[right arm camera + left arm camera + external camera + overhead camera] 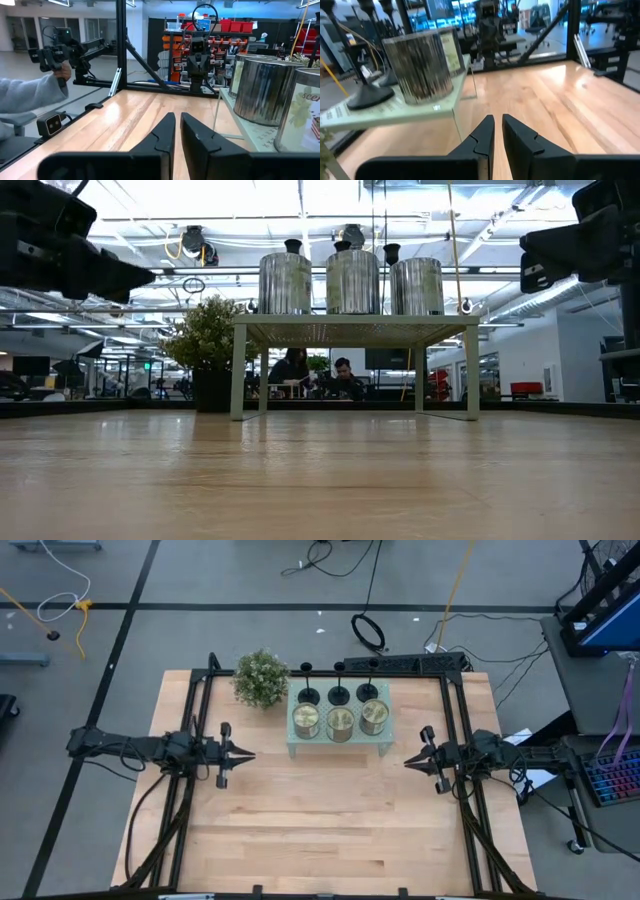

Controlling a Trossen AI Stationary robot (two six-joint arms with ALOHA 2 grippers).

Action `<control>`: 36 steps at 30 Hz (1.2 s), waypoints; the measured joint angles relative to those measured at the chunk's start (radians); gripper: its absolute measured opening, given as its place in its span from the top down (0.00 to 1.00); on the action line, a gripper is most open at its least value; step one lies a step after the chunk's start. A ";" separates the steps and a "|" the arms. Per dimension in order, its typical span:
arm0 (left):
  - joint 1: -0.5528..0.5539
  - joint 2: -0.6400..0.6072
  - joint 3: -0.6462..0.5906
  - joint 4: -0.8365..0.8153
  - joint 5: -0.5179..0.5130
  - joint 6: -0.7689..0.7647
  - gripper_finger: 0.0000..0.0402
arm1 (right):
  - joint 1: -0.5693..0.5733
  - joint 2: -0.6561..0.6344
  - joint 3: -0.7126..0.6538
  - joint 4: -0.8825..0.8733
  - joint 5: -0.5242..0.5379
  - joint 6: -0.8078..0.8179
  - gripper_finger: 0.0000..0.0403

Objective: Pick & Place candle stick holders
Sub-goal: Return to Home Position

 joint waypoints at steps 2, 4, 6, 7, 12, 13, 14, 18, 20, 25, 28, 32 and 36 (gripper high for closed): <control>0.000 0.000 0.000 -0.026 0.000 -0.001 0.89 | 0.000 0.000 -0.001 0.000 -0.001 0.001 0.95; 0.000 0.000 0.000 -0.053 0.000 -0.006 0.89 | 0.000 0.000 -0.001 0.000 -0.002 0.009 0.95; 0.000 0.000 0.000 -0.078 0.000 -0.012 0.89 | 0.000 0.000 -0.001 0.000 -0.002 0.012 0.95; 0.000 0.000 0.000 -0.087 0.000 -0.019 0.89 | 0.000 0.000 -0.001 0.000 -0.002 0.011 0.95; 0.000 0.001 0.002 -0.100 0.003 -0.054 0.89 | 0.000 0.000 -0.002 0.000 -0.002 0.009 0.95; 0.000 0.001 0.002 -0.101 0.003 -0.057 0.89 | 0.000 0.000 -0.002 0.000 -0.002 0.009 0.95; 0.000 0.001 0.002 -0.100 0.004 -0.072 0.89 | 0.000 0.000 -0.002 0.000 -0.002 0.009 0.95; 0.000 0.001 0.002 -0.100 0.003 -0.133 0.89 | 0.000 0.000 -0.002 0.000 -0.002 0.009 0.95; 0.000 0.001 0.002 -0.099 0.003 -0.151 0.89 | 0.000 0.000 -0.002 0.000 -0.002 0.009 0.95; 0.000 0.001 0.002 -0.098 0.003 -0.148 0.89 | 0.000 0.000 -0.002 0.000 -0.003 0.009 0.95; 0.000 0.001 0.002 -0.098 0.003 -0.143 0.89 | 0.000 0.000 -0.002 0.000 -0.003 0.009 0.95; 0.000 0.001 0.002 -0.098 0.003 -0.143 0.89 | 0.000 0.000 -0.003 0.000 -0.003 0.009 0.95; 0.000 0.001 0.001 -0.094 0.002 -0.143 0.89 | 0.000 0.000 -0.003 0.000 -0.003 0.009 0.95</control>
